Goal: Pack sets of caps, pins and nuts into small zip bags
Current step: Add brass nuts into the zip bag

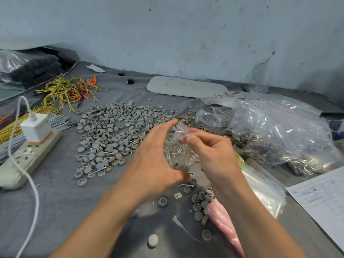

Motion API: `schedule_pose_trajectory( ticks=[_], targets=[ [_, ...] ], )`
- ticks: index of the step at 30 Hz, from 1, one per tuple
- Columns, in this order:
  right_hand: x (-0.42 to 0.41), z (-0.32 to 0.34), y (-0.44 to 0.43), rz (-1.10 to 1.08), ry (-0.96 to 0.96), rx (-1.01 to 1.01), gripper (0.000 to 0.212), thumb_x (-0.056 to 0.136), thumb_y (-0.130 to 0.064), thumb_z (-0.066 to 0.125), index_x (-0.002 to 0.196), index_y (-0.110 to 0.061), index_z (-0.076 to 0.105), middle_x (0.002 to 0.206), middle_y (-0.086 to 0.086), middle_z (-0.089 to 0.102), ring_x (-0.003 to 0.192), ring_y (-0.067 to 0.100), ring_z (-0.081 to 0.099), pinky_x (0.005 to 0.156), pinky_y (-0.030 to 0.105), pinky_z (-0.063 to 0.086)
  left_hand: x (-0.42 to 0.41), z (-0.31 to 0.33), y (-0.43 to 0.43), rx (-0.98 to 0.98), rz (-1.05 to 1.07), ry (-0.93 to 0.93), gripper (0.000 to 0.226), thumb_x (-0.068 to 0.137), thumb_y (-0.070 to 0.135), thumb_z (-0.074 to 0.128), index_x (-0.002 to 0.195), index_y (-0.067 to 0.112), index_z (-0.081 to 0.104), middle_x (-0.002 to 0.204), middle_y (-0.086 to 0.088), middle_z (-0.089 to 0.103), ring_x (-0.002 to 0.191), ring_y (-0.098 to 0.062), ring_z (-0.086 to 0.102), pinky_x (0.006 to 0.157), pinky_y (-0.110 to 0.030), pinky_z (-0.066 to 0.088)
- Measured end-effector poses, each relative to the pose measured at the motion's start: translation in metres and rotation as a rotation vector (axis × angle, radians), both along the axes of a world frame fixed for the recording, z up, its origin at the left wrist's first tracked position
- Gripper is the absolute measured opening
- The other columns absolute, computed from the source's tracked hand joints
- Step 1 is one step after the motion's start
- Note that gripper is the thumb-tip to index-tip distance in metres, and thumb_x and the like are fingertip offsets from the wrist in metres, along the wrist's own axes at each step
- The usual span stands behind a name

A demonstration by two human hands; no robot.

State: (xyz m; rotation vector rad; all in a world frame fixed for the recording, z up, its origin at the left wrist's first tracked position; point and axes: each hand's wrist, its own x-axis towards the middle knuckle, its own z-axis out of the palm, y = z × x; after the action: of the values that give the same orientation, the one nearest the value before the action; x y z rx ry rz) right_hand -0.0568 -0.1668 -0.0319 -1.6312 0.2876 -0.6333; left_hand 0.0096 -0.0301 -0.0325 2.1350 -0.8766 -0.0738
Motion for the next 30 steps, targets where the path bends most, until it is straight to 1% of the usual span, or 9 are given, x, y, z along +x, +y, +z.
schedule_pose_trajectory(
  ticks=[3,5,7,10,14,20,23,27,30],
  targets=[
    [-0.001,-0.002,0.005,0.163,0.055,0.032,0.027,0.102,-0.037,0.060,0.089,-0.035,0.085,0.101,-0.016,0.079,0.094,-0.007,0.071,0.075,0.011,0.052,-0.010,-0.004,-0.011,-0.075,0.067,-0.031,0.125,0.058,0.039,0.095,0.150,0.060,0.014,0.128,0.038,0.041,0.117,0.003,0.046,0.100,-0.029,0.039],
    [-0.005,-0.002,0.006,0.246,0.068,0.025,0.032,0.099,-0.055,0.048,0.094,-0.052,0.080,0.102,-0.023,0.078,0.100,-0.011,0.069,0.086,0.017,0.050,-0.011,-0.006,-0.014,-0.121,0.098,-0.067,0.119,0.065,0.036,0.093,0.151,0.057,0.014,0.130,0.032,0.046,0.113,0.004,0.052,0.097,-0.027,0.043],
    [-0.007,0.000,0.002,0.293,0.064,0.012,0.041,0.098,-0.065,0.042,0.106,-0.050,0.079,0.116,-0.024,0.075,0.115,-0.011,0.063,0.100,0.027,0.046,-0.008,-0.006,-0.015,-0.190,0.146,-0.063,0.112,0.067,0.033,0.089,0.150,0.056,0.017,0.135,0.026,0.051,0.111,0.005,0.053,0.091,-0.022,0.038],
    [-0.011,0.002,-0.009,0.284,0.013,0.058,0.055,0.102,-0.056,0.039,0.122,-0.023,0.078,0.130,-0.010,0.072,0.128,0.005,0.061,0.098,0.030,0.054,-0.003,-0.002,-0.014,-0.346,0.204,-0.009,0.099,0.065,0.036,0.077,0.149,0.050,0.027,0.126,0.024,0.061,0.111,0.004,0.058,0.092,-0.020,0.041],
    [-0.017,0.005,-0.016,0.196,-0.032,0.131,0.046,0.098,-0.044,0.045,0.118,-0.017,0.078,0.126,-0.004,0.075,0.125,0.014,0.065,0.100,0.043,0.052,0.007,0.006,-0.003,-0.580,0.219,0.014,0.085,0.071,0.024,0.070,0.148,0.038,0.038,0.110,0.024,0.066,0.108,0.004,0.063,0.098,-0.019,0.048],
    [-0.014,0.005,-0.011,0.211,-0.104,0.188,0.042,0.094,-0.035,0.051,0.120,-0.015,0.076,0.129,-0.002,0.073,0.127,0.016,0.065,0.095,0.041,0.055,0.003,0.001,0.001,-0.209,0.034,0.196,0.125,0.043,0.056,0.080,0.152,0.057,0.020,0.146,0.030,0.043,0.132,0.004,0.047,0.112,-0.031,0.038],
    [-0.011,0.000,-0.002,0.262,-0.104,0.126,0.039,0.095,-0.034,0.055,0.126,-0.024,0.075,0.135,-0.006,0.070,0.129,0.017,0.063,0.109,0.054,0.049,-0.005,-0.001,-0.007,-0.226,0.111,0.130,0.111,0.047,0.054,0.082,0.146,0.053,0.030,0.134,0.023,0.059,0.121,-0.003,0.058,0.103,-0.038,0.050],
    [-0.008,0.001,0.012,0.469,-0.150,-0.037,0.040,0.096,-0.036,0.053,0.131,-0.047,0.068,0.145,-0.019,0.060,0.143,0.004,0.047,0.121,0.042,0.035,0.004,0.008,-0.004,-0.404,0.299,0.044,0.079,0.055,0.044,0.071,0.128,0.056,0.044,0.108,0.029,0.064,0.099,0.009,0.061,0.082,-0.026,0.050],
    [-0.009,0.003,0.015,0.507,-0.127,-0.086,0.041,0.099,-0.031,0.054,0.136,-0.043,0.064,0.141,-0.029,0.059,0.137,-0.007,0.048,0.109,0.016,0.043,0.009,0.010,0.002,-0.477,0.331,-0.018,0.064,0.066,0.035,0.069,0.123,0.053,0.049,0.106,0.027,0.066,0.095,0.006,0.063,0.080,-0.022,0.049]
  ],
)
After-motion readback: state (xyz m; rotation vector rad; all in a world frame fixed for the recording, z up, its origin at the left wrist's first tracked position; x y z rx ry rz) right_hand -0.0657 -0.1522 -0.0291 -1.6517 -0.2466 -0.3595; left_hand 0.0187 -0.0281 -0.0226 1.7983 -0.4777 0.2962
